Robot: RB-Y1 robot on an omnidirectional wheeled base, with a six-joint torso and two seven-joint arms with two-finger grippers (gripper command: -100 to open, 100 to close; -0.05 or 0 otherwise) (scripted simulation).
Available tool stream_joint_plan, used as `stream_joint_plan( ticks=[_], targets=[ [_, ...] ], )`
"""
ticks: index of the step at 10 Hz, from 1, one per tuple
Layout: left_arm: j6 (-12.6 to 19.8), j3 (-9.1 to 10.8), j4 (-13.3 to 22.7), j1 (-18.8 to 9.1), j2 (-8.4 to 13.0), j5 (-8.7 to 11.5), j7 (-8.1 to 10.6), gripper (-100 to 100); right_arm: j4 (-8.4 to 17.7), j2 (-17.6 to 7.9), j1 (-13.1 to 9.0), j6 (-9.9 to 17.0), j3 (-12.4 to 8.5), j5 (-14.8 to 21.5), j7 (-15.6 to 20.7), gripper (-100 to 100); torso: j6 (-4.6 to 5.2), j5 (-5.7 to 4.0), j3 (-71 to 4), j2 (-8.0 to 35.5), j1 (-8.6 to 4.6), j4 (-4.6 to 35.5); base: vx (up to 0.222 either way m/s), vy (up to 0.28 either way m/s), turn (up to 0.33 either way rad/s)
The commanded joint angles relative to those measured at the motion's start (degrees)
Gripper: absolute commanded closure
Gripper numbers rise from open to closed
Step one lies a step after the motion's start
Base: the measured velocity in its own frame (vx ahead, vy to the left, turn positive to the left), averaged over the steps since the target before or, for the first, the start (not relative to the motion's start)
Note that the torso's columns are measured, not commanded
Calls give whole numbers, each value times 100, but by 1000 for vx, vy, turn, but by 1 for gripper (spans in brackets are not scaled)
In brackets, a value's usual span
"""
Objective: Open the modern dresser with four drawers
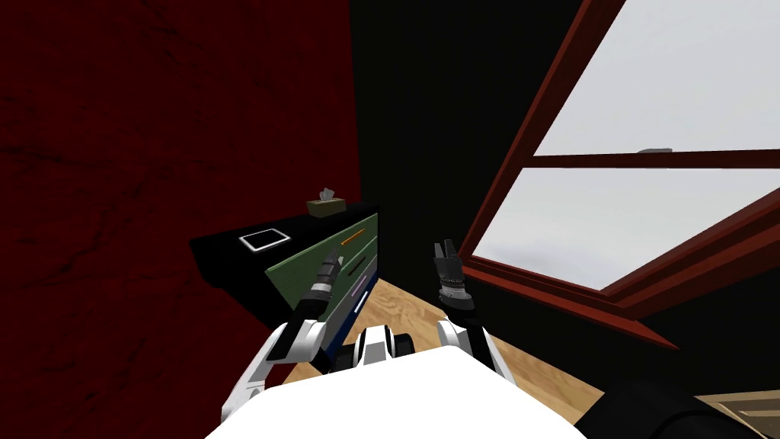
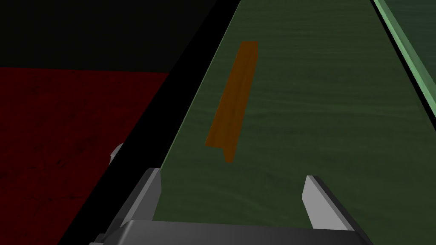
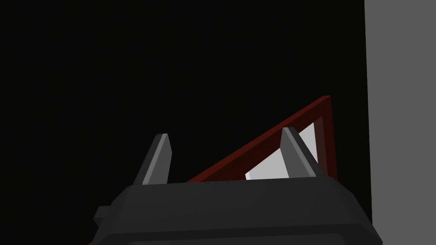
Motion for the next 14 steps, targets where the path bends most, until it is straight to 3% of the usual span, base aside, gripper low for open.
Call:
stream_joint_plan(
  ticks=[1,2,3,5,6,7,14],
  targets=[
    [116,-76,103,-61,-317,10,37,-100,0,0,0,0,0,0,0,0,0,0,10,16,0,5,26,35,-28],
    [133,-86,118,-72,-417,12,43,-100,0,0,-1,0,0,0,0,0,0,-2,15,23,-6,7,15,16,-16],
    [103,-82,125,-66,-363,5,31,-100,0,1,-1,0,0,0,0,0,0,-3,14,20,-11,7,6,5,-4],
    [369,-88,-151,-48,-384,-1,34,-100,0,1,0,0,1,0,0,0,0,-2,-3,-8,-6,0,60,-11,19],
    [305,-88,-98,-51,-379,1,34,-100,0,1,0,0,1,0,0,0,-1,-2,-4,-5,-9,-2,7,-17,23],
    [162,-85,70,-64,-375,4,33,100,0,1,-1,0,1,0,0,0,1,-1,7,11,-3,3,-20,9,-44],
    [389,-153,-266,47,-435,-40,-4,100,0,3,-3,0,3,0,0,0,0,-1,6,9,-4,3,-66,-121,5]
  ],
)
